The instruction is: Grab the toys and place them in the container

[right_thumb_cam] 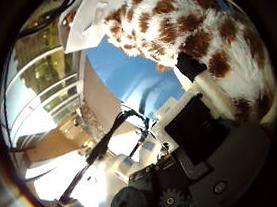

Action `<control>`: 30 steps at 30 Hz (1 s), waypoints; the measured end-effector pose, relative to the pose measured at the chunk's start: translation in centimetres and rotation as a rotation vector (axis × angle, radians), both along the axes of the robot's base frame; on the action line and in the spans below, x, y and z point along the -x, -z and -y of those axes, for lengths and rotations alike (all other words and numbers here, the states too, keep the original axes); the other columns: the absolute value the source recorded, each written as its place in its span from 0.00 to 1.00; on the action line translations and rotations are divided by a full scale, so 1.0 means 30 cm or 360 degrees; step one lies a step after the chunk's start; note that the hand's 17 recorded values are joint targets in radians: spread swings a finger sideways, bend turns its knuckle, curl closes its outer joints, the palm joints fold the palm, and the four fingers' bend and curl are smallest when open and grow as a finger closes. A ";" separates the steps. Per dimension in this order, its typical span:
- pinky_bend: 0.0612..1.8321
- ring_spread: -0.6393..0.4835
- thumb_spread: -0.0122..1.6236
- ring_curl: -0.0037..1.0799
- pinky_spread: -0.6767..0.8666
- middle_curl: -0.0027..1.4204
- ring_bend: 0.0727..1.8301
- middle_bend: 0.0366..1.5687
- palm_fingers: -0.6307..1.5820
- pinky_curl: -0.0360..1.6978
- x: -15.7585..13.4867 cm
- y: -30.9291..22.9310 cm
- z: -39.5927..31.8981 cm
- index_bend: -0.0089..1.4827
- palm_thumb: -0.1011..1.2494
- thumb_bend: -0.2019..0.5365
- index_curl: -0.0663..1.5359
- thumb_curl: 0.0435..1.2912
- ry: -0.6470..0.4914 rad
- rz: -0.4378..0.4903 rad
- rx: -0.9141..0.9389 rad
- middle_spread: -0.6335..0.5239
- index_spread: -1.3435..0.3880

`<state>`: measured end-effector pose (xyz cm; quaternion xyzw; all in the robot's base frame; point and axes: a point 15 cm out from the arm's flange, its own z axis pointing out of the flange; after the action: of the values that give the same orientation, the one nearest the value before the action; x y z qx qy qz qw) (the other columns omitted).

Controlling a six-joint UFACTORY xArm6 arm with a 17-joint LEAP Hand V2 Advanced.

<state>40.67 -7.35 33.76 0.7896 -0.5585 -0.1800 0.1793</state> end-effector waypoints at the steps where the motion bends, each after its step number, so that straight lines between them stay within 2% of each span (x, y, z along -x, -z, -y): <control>1: 0.91 0.48 0.67 0.70 0.55 0.69 0.79 0.80 0.67 0.34 0.032 -0.044 -0.005 0.34 0.83 0.36 0.49 0.53 -0.0019 -0.0002 -0.0013 0.40 0.29; 4: 0.93 0.47 0.67 0.72 0.54 0.69 0.80 0.82 0.66 0.35 0.117 -0.163 -0.030 0.35 0.83 0.34 0.54 0.56 -0.0090 0.0011 -0.0053 0.40 0.26; 6: 0.94 0.46 0.67 0.73 0.54 0.70 0.81 0.83 0.65 0.36 0.147 -0.229 -0.054 0.35 0.83 0.33 0.57 0.57 -0.0132 0.0070 -0.0057 0.40 0.25; 12: 0.96 0.46 0.68 0.75 0.52 0.70 0.83 0.87 0.63 0.39 0.214 -0.402 -0.183 0.35 0.82 0.29 0.68 0.62 -0.0297 0.0309 -0.0089 0.40 0.21; 16: 0.96 0.46 0.68 0.76 0.52 0.70 0.84 0.88 0.62 0.40 0.230 -0.484 -0.310 0.35 0.83 0.27 0.73 0.64 -0.0370 0.0504 -0.0253 0.41 0.20; 19: 0.96 0.46 0.67 0.77 0.52 0.70 0.85 0.90 0.62 0.41 0.190 -0.535 -0.414 0.35 0.82 0.26 0.78 0.66 -0.0381 0.0686 -0.0410 0.41 0.19; 23: 0.96 0.46 0.67 0.77 0.52 0.69 0.86 0.91 0.62 0.42 0.091 -0.596 -0.539 0.35 0.81 0.26 0.83 0.69 -0.0337 0.0935 -0.0518 0.41 0.18; 26: 0.96 0.46 0.67 0.77 0.52 0.69 0.86 0.91 0.62 0.43 0.016 -0.620 -0.637 0.35 0.82 0.26 0.85 0.70 -0.0317 0.1072 -0.0557 0.41 0.18; 30: 0.96 0.46 0.66 0.77 0.52 0.69 0.86 0.91 0.62 0.43 -0.136 -0.594 -0.754 0.34 0.81 0.25 0.87 0.71 -0.0257 0.1208 -0.0596 0.41 0.18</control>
<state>44.74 15.28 51.57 0.8599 -0.4790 0.0395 -0.1717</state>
